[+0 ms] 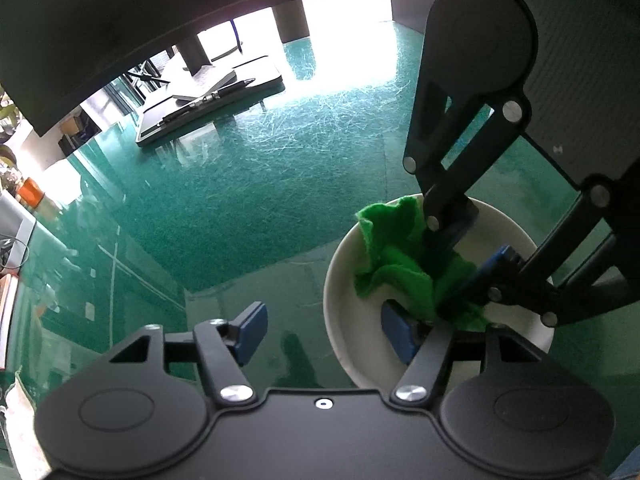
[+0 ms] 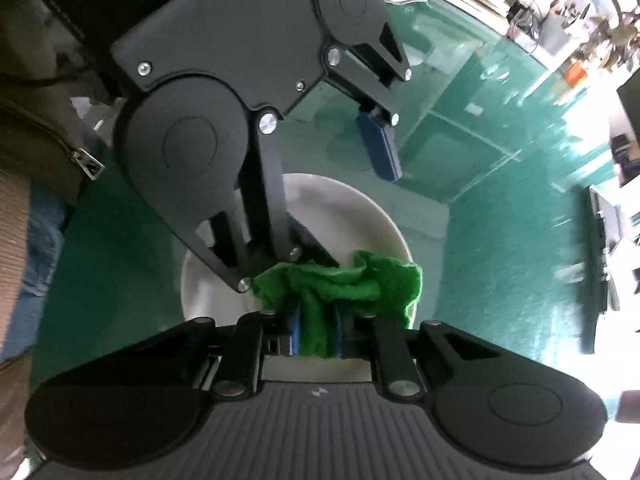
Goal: Clean bowl
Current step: 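Hold the white bowl with the left tool while the right tool scrubs its inside with the cloth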
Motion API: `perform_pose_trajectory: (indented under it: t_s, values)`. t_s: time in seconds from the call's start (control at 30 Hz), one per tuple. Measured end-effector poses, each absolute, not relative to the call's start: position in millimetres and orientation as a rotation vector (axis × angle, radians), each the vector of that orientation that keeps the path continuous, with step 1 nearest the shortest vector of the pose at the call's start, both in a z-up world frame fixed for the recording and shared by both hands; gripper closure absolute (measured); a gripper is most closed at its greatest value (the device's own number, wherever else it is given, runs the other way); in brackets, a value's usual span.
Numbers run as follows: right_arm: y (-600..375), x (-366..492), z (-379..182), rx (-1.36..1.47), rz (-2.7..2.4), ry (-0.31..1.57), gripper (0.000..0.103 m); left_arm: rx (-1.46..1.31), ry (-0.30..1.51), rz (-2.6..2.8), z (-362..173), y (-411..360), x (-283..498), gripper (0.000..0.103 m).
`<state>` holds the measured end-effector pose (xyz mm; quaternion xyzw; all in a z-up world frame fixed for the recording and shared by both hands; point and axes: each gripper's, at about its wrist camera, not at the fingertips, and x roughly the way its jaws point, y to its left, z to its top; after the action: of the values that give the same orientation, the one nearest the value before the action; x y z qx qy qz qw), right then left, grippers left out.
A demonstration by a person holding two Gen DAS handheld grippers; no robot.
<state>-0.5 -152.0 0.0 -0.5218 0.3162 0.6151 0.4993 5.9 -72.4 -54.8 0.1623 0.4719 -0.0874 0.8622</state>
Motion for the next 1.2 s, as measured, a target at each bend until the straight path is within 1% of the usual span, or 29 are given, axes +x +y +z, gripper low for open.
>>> perform_pose_trajectory:
  t_s: [0.23,0.33,0.4,0.5,0.53,0.63,0.67,0.73,0.77,0.87,0.93,1.0,1.07,1.13,1.2]
  values:
    - [-150,5,1,-1.149,1.572,0.923,0.087,0.341,0.99,-0.189,-55,-72,6,0.04]
    - [-148,8,-3,-1.209,1.532,0.874,0.087,0.342,0.99,-0.19,-55,-71,6,0.04]
    - [-146,7,-3,-1.256,1.49,0.805,0.087,0.342,0.989,-0.189,-55,-71,6,0.04]
    - [-146,6,-4,-1.267,1.462,0.78,0.087,0.343,0.987,-0.188,-55,-71,6,0.04]
    - [-146,6,-4,-1.261,1.46,0.804,0.087,0.343,0.986,-0.189,-55,-71,6,0.04]
    - [-144,11,-3,-1.171,1.524,0.956,0.087,0.343,0.987,-0.19,-55,-70,6,0.038]
    - [-144,14,-2,-1.128,1.549,1.004,0.087,0.343,0.987,-0.191,-55,-70,6,0.036]
    - [-142,19,-1,-1.104,1.563,1.038,0.087,0.345,0.988,-0.193,-55,-71,6,0.035]
    - [-141,20,-2,-1.119,1.563,1.036,0.087,0.346,0.989,-0.194,-55,-71,7,0.035]
    - [-140,22,-4,-1.25,1.489,0.924,0.087,0.344,0.99,-0.2,-55,-71,7,0.035]
    - [-141,23,-3,-1.26,1.451,0.889,0.087,0.343,0.988,-0.204,-55,-72,7,0.035]
    - [-141,25,-5,-1.251,1.437,0.905,0.086,0.349,0.986,-0.204,-55,-73,7,0.034]
    - [-143,26,-7,-1.21,1.478,0.981,0.086,0.354,0.985,-0.205,-56,-73,7,0.033]
    - [-145,27,-6,-1.177,1.494,1.01,0.086,0.352,0.986,-0.207,-56,-73,7,0.033]
    - [-147,27,-6,-1.183,1.495,1.003,0.086,0.361,0.988,-0.211,-56,-74,7,0.035]
